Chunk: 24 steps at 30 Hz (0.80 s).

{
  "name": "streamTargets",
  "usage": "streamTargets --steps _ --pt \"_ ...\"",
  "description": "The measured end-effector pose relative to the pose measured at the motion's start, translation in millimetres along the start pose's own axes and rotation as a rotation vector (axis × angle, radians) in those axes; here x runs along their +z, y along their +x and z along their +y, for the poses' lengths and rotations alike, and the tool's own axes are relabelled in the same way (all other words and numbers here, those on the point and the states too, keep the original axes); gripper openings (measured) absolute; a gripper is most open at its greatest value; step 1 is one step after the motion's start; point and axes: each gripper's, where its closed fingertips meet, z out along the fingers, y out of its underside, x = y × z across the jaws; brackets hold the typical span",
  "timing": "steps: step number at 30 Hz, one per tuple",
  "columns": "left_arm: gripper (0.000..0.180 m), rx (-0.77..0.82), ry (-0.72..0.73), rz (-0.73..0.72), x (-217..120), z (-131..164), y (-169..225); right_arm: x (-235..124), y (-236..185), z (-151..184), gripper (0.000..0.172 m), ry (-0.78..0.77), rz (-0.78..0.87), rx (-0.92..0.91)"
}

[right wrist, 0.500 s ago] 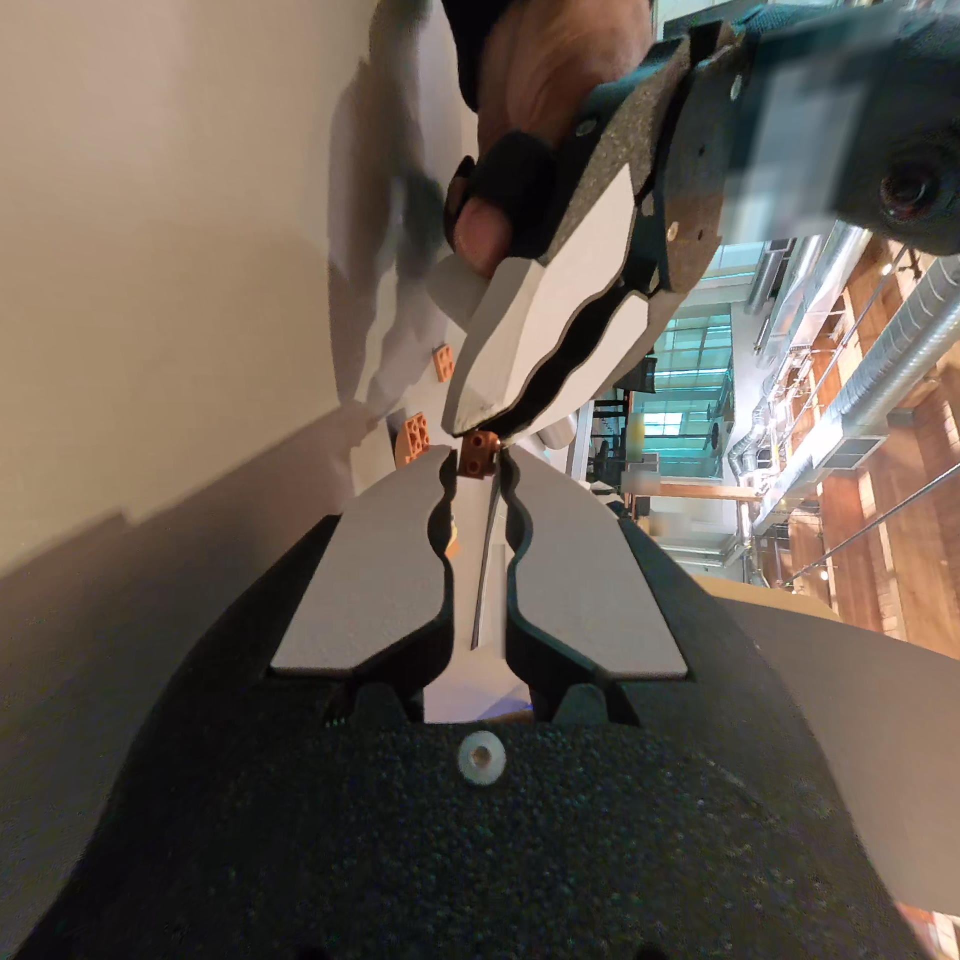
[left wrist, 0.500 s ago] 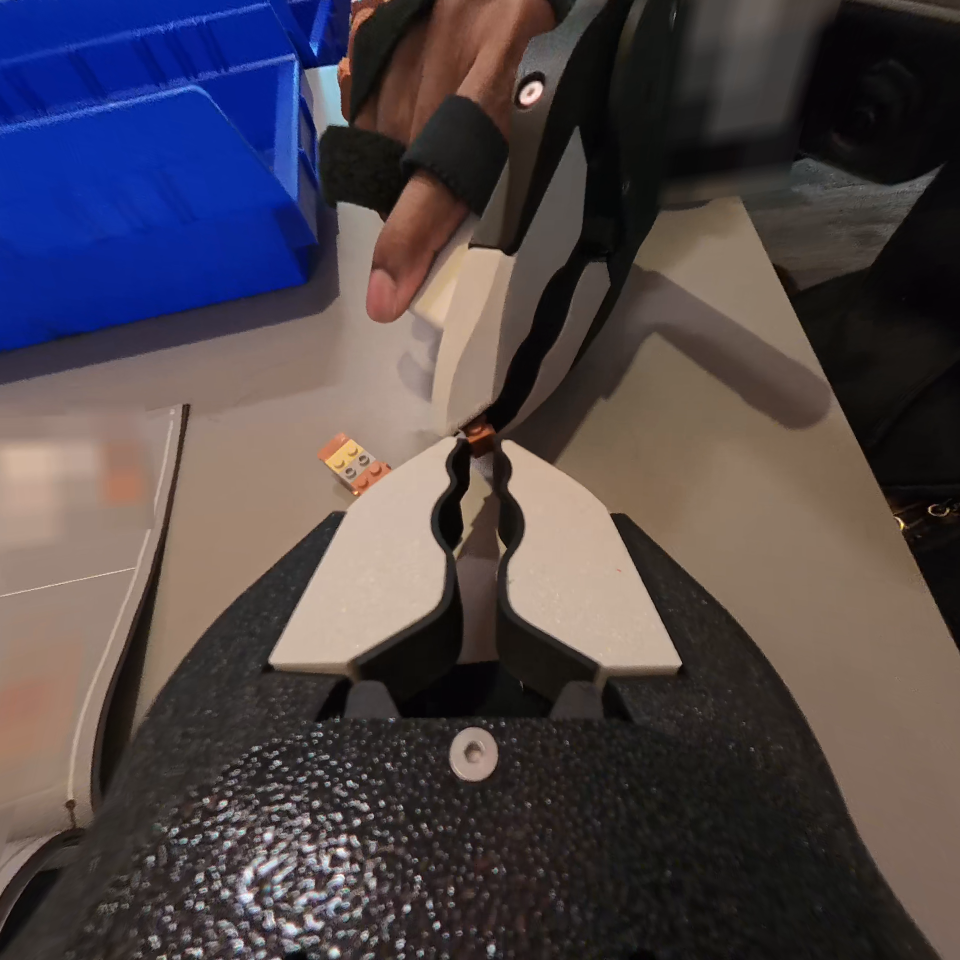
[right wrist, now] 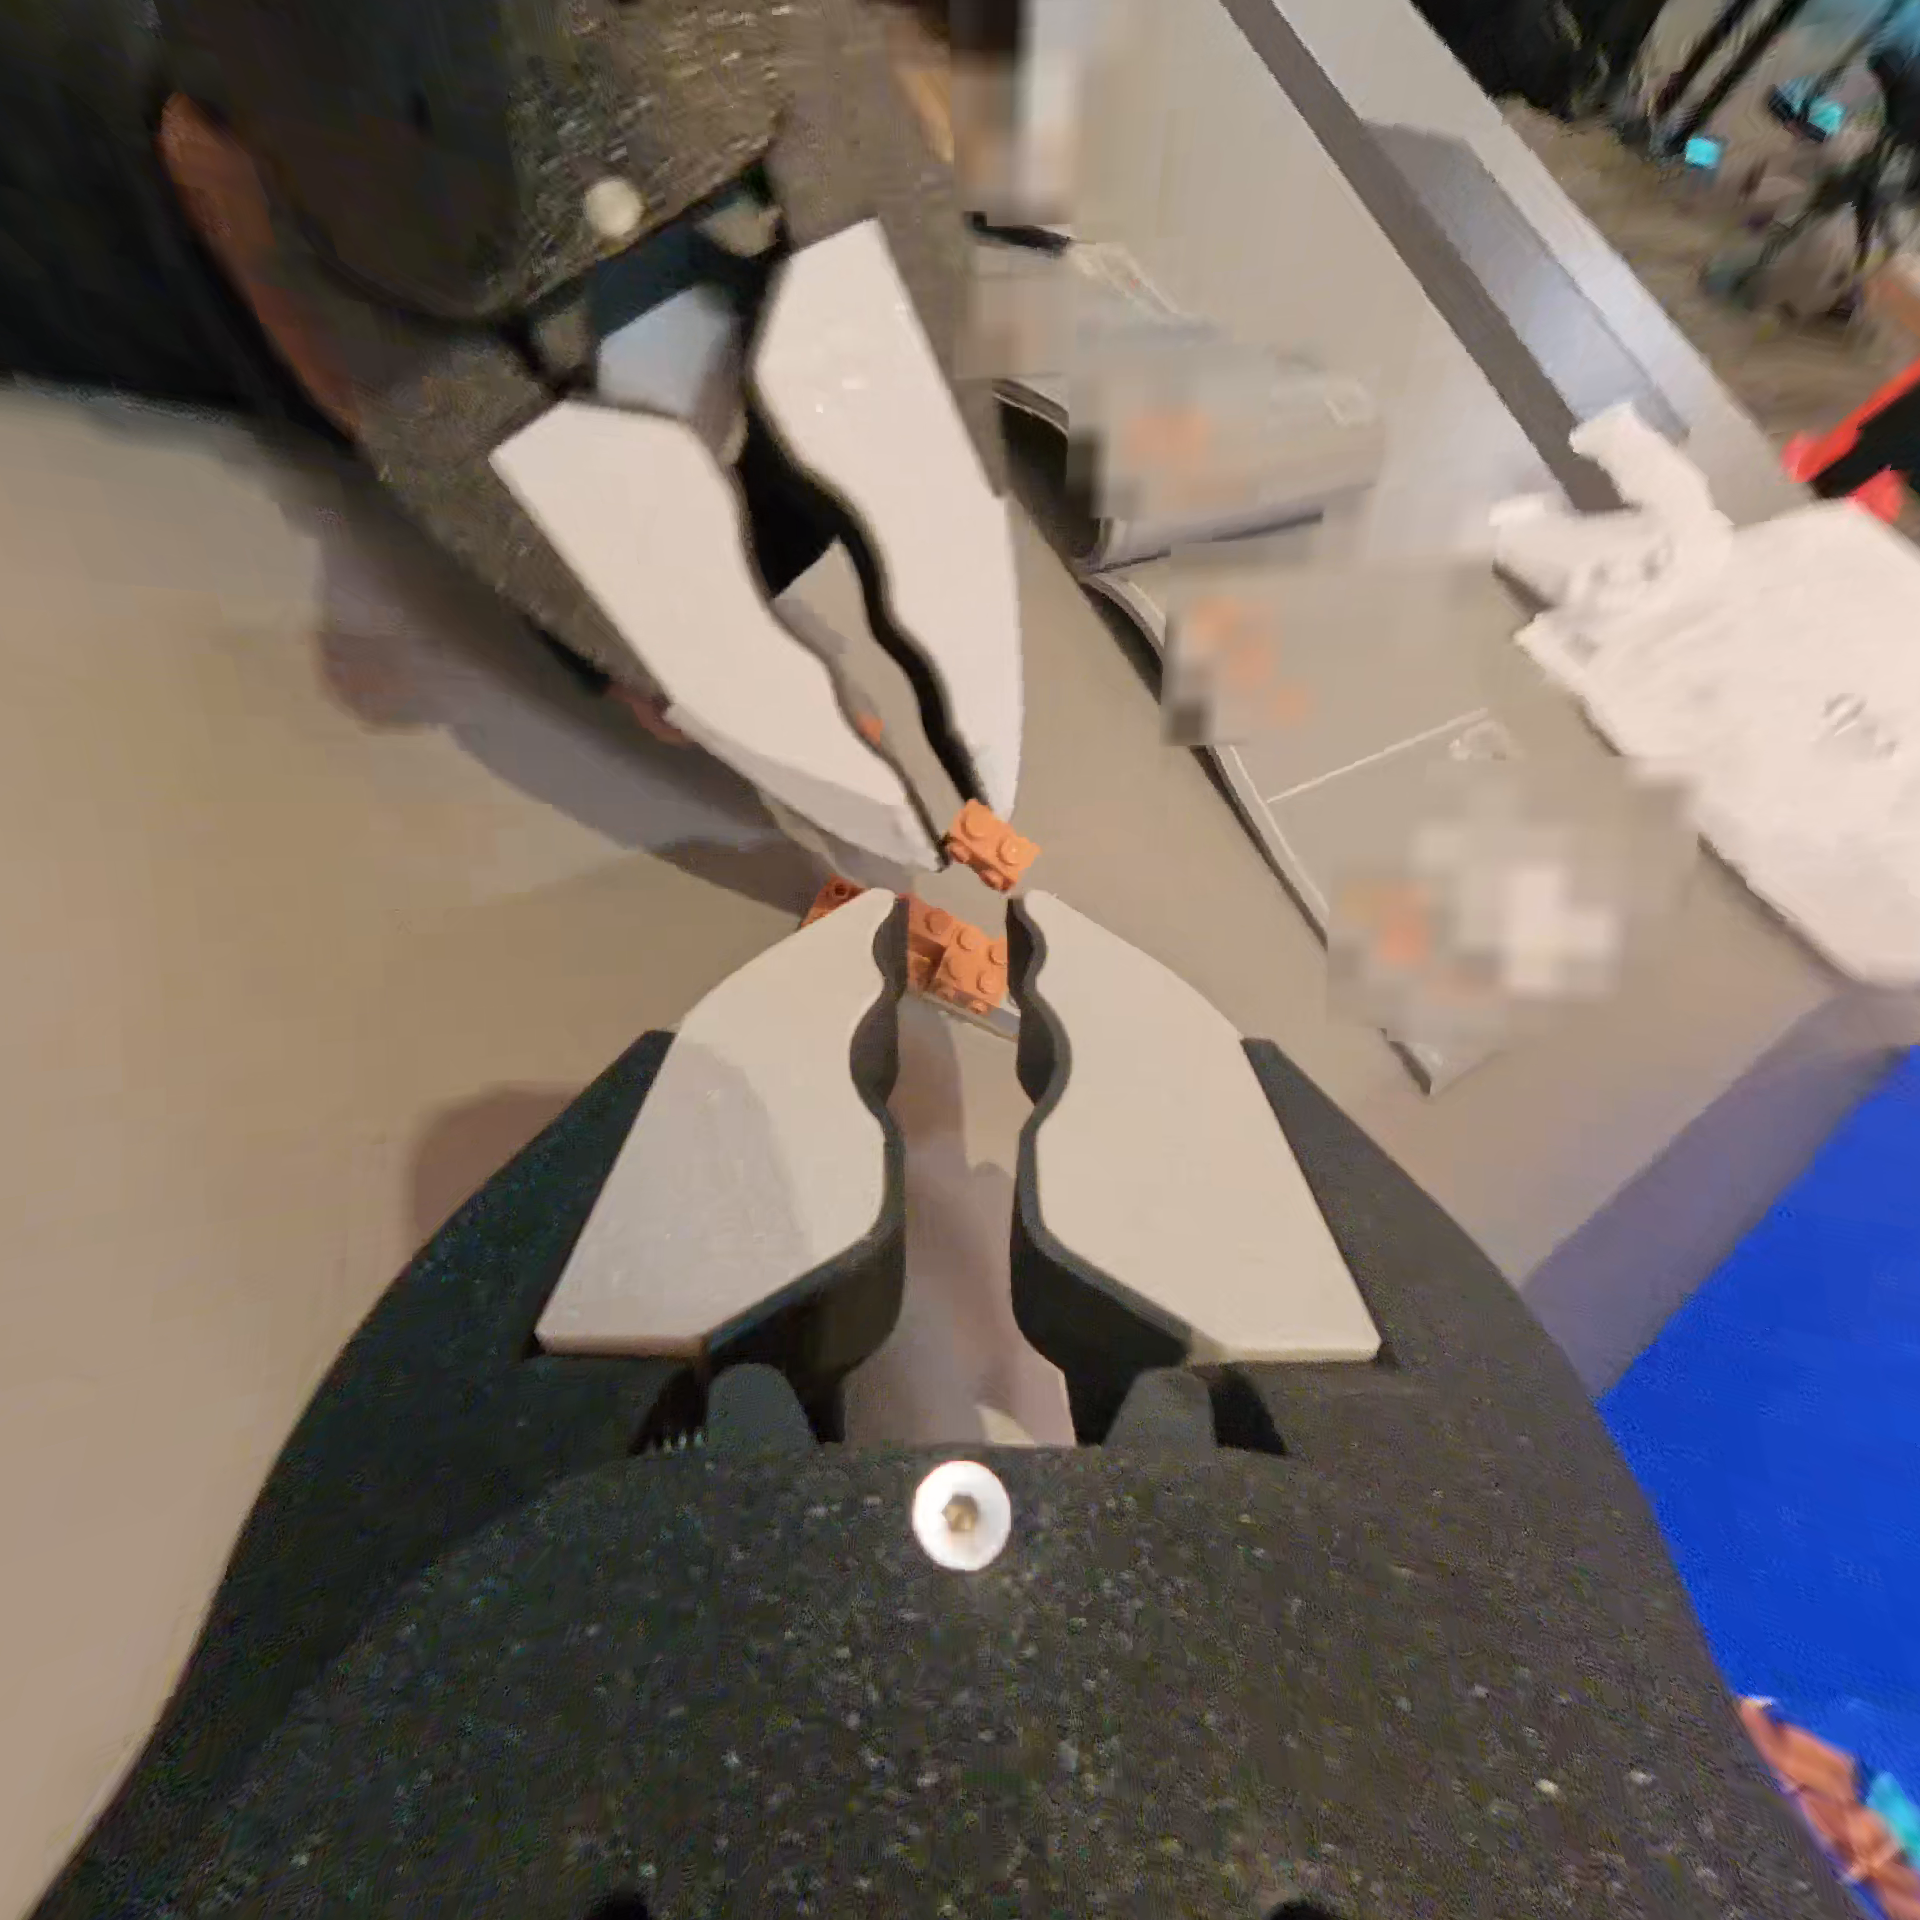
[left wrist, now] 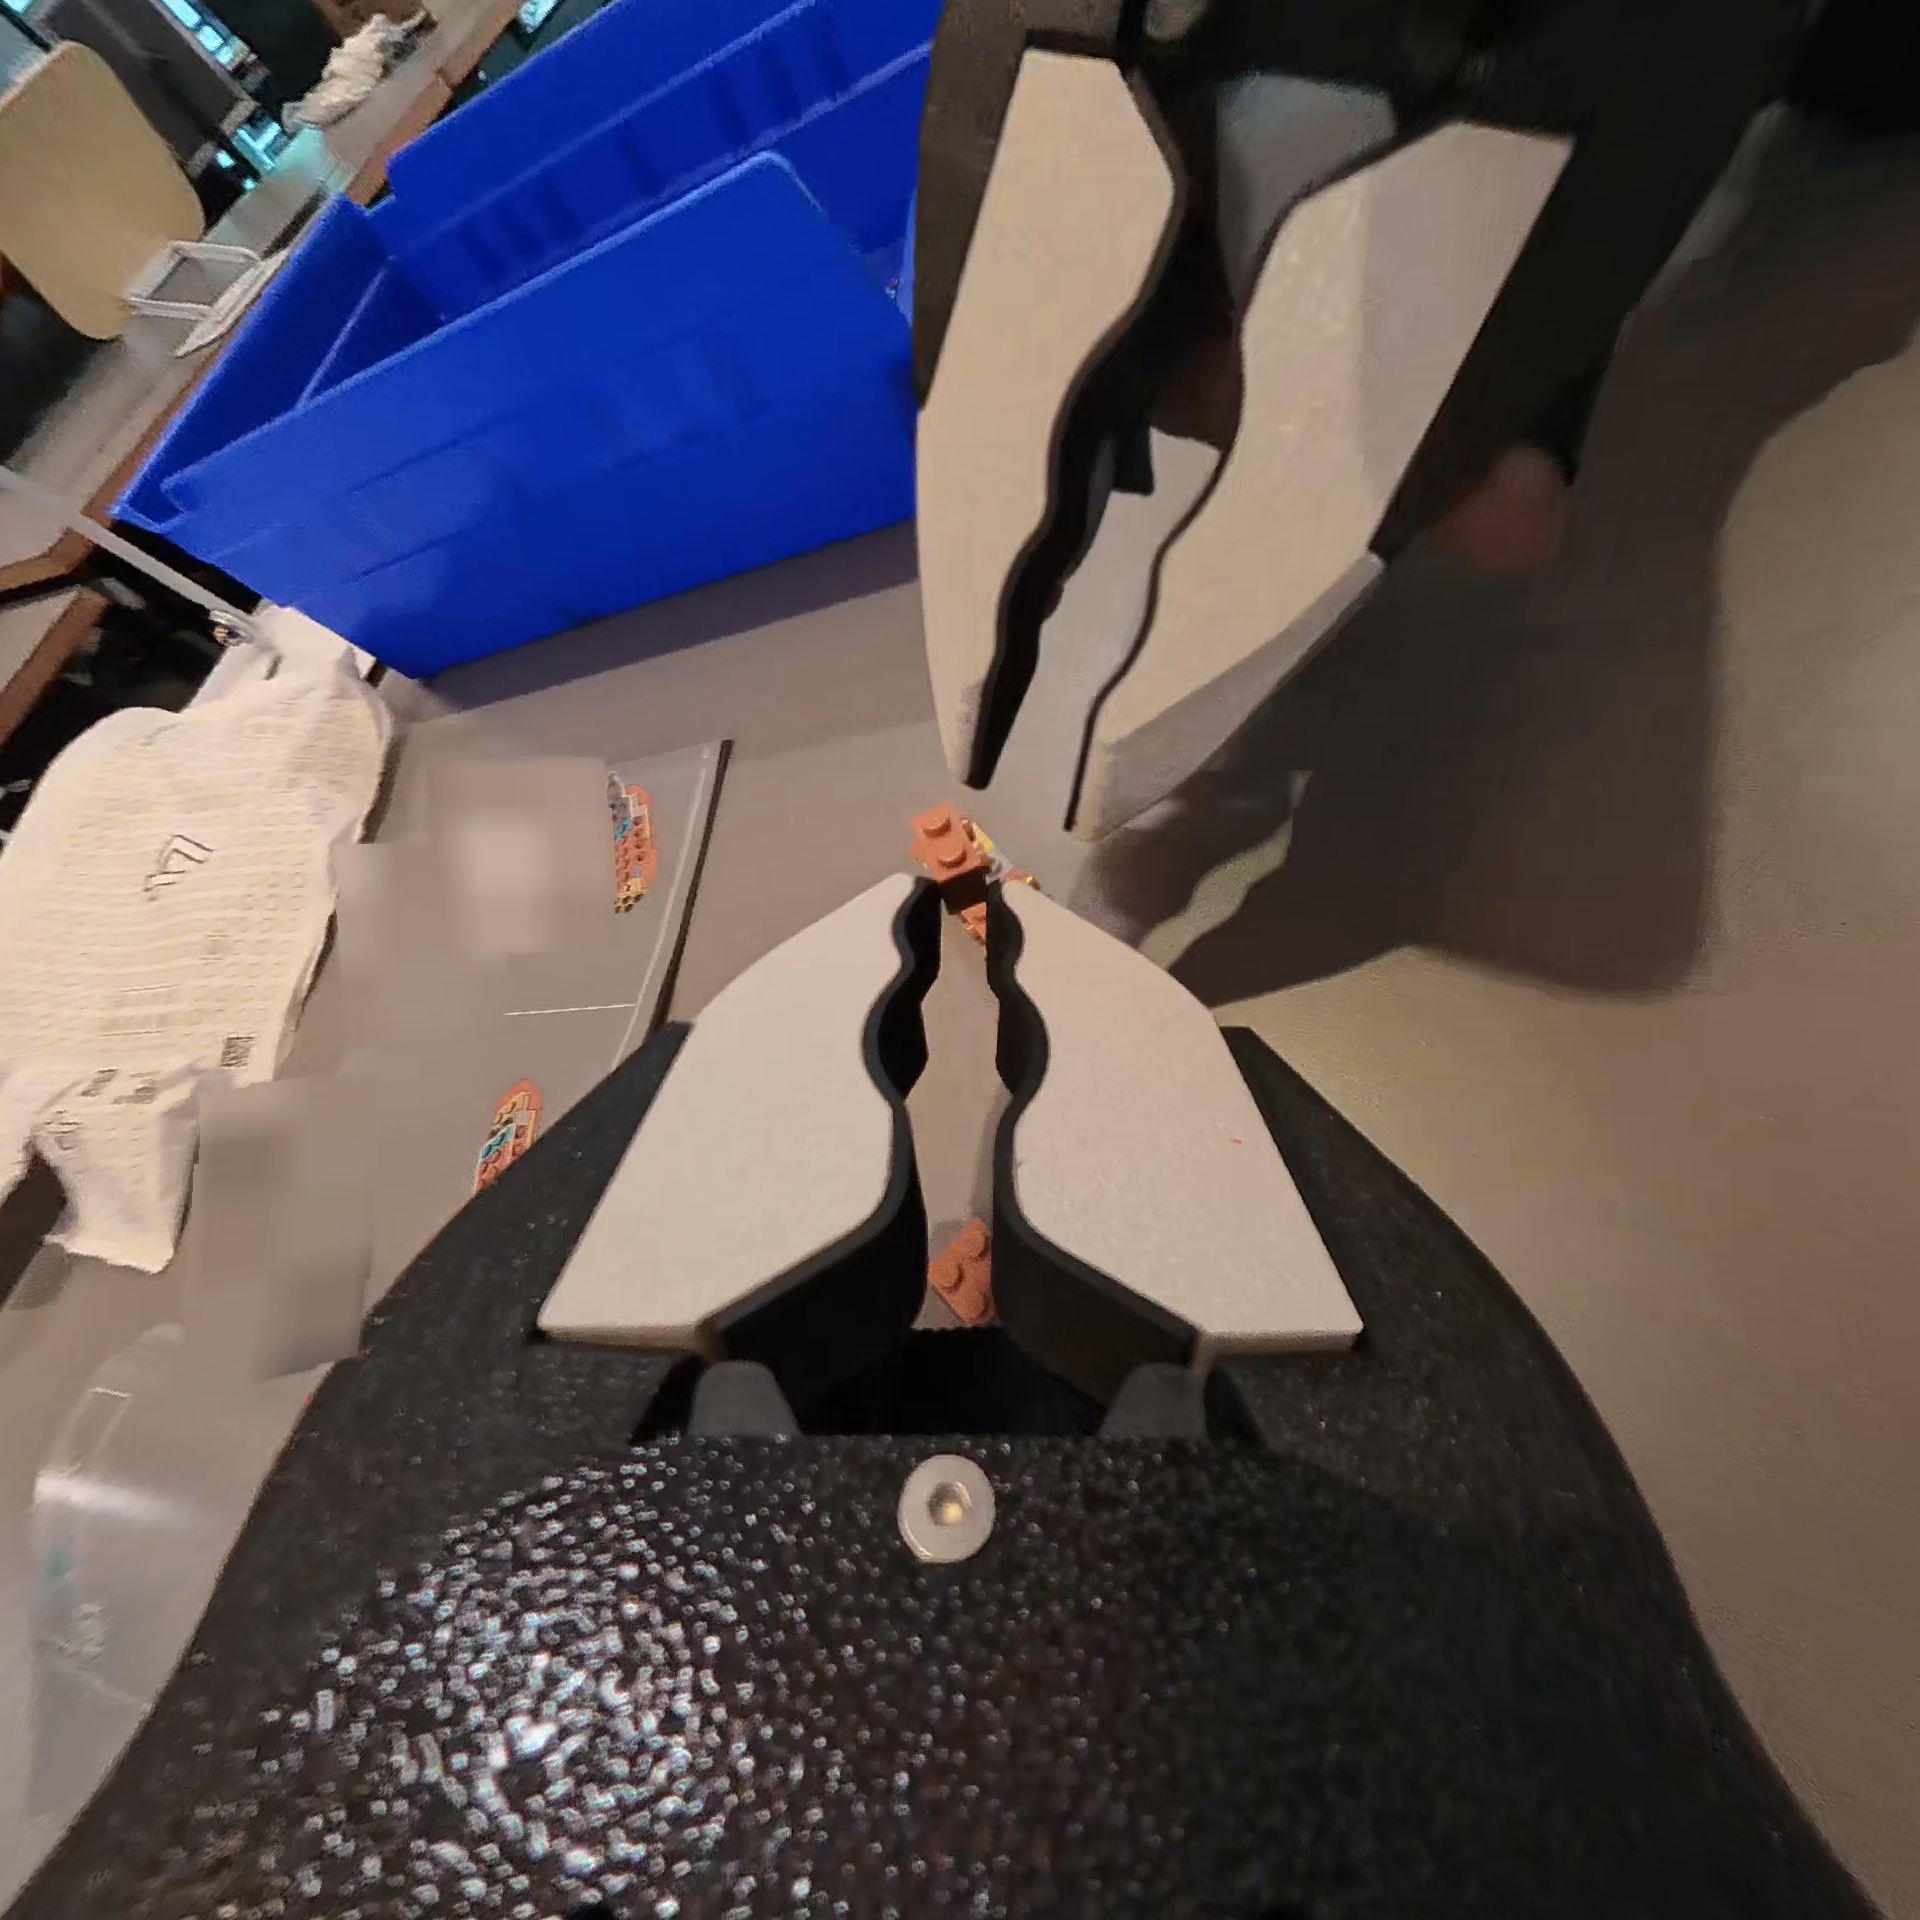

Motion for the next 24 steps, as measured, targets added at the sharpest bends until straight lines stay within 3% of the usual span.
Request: streamTargets --steps 5,24 --pt "0.008 0.012 -0.013 -0.01 4.9 -0.4 5.9 1.8 0.2 6.2 0.024 -0.05 -0.021 0.186" --pt "0.008 0.093 -0.055 -0.064 8.0 0.6 8.1 2.9 0.7 8.8 0.021 -0.071 -0.038 0.309"
